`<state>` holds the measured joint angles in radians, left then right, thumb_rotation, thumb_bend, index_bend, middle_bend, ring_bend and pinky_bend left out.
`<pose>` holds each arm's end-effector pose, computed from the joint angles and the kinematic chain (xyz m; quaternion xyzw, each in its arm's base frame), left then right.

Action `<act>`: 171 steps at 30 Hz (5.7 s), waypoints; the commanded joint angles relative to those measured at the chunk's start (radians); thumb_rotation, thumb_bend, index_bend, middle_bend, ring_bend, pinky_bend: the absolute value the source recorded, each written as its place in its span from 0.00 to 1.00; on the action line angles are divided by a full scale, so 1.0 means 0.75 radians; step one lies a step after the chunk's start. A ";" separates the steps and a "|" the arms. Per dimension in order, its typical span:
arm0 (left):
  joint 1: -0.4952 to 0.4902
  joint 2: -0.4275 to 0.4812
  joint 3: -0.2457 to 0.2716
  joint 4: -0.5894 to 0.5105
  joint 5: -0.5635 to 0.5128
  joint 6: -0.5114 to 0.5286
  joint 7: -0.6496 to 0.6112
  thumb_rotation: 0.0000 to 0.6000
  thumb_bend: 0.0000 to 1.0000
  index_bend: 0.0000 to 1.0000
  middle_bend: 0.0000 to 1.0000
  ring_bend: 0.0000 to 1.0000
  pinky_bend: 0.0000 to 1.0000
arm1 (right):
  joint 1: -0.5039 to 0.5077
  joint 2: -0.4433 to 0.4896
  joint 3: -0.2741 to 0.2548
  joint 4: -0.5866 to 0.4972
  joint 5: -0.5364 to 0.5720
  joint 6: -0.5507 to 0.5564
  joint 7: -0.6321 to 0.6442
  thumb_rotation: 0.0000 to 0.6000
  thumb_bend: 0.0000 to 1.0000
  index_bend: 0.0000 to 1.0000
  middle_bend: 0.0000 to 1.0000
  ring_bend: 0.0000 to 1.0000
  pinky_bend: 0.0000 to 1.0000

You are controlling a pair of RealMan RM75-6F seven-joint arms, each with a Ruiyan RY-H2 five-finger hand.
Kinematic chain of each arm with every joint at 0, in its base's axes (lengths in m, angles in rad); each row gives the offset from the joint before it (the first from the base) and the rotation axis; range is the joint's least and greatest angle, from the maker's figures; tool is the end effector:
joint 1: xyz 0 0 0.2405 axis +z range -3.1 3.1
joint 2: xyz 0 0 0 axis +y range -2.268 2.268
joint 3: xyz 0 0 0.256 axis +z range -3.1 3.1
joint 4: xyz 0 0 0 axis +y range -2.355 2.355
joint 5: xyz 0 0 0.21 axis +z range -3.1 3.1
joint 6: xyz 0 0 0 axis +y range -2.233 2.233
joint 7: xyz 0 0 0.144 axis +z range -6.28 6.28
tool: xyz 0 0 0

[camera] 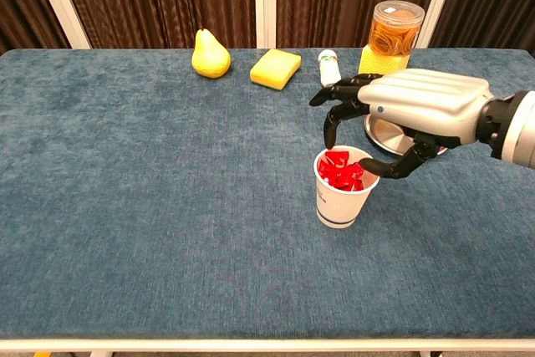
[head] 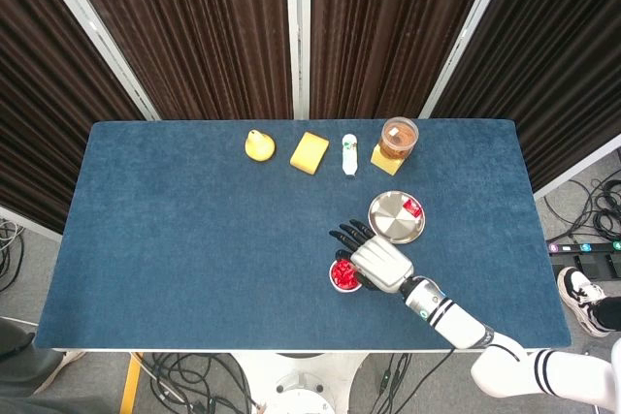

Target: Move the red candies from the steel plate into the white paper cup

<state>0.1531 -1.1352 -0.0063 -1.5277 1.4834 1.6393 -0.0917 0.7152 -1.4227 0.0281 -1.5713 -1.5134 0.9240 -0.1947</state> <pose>-0.3531 0.0916 0.1775 -0.5155 -0.4254 -0.3523 0.6551 -0.1480 -0.2915 -0.0110 0.8398 -0.2796 0.3579 0.2974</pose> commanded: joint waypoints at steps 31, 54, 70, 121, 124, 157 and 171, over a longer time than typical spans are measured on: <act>-0.006 0.002 0.005 -0.008 0.009 -0.009 0.012 1.00 0.16 0.07 0.04 0.08 0.15 | 0.055 -0.264 0.211 0.741 0.774 -0.241 -0.208 1.00 0.29 0.42 0.06 0.00 0.00; -0.004 -0.004 0.002 0.008 -0.001 -0.012 -0.003 1.00 0.16 0.07 0.04 0.08 0.15 | 0.091 -0.352 0.210 0.836 0.801 -0.275 -0.265 1.00 0.29 0.45 0.06 0.00 0.00; -0.004 -0.006 0.001 0.014 -0.009 -0.020 -0.011 1.00 0.16 0.07 0.04 0.08 0.15 | 0.108 -0.428 0.218 0.959 0.781 -0.303 -0.242 1.00 0.30 0.50 0.08 0.00 0.00; 0.005 0.015 0.008 -0.023 0.017 0.010 -0.008 1.00 0.16 0.07 0.04 0.08 0.15 | -0.029 0.026 -0.019 -0.038 -0.083 0.037 0.016 1.00 0.40 0.64 0.12 0.00 0.00; 0.006 0.012 0.007 -0.016 0.016 0.011 -0.015 1.00 0.16 0.07 0.04 0.08 0.15 | -0.026 0.009 -0.017 -0.029 -0.075 0.031 -0.011 1.00 0.40 0.63 0.12 0.00 0.00; -0.038 -0.013 -0.012 -0.005 0.017 -0.035 -0.007 1.00 0.16 0.07 0.04 0.08 0.15 | -0.415 0.348 -0.021 -0.103 0.053 0.549 0.175 1.00 0.40 0.12 0.01 0.00 0.00; -0.097 -0.047 -0.032 -0.012 0.002 -0.098 0.069 1.00 0.16 0.07 0.04 0.08 0.15 | -0.755 0.441 -0.129 -0.107 -0.099 0.933 0.343 1.00 0.40 0.02 0.00 0.00 0.00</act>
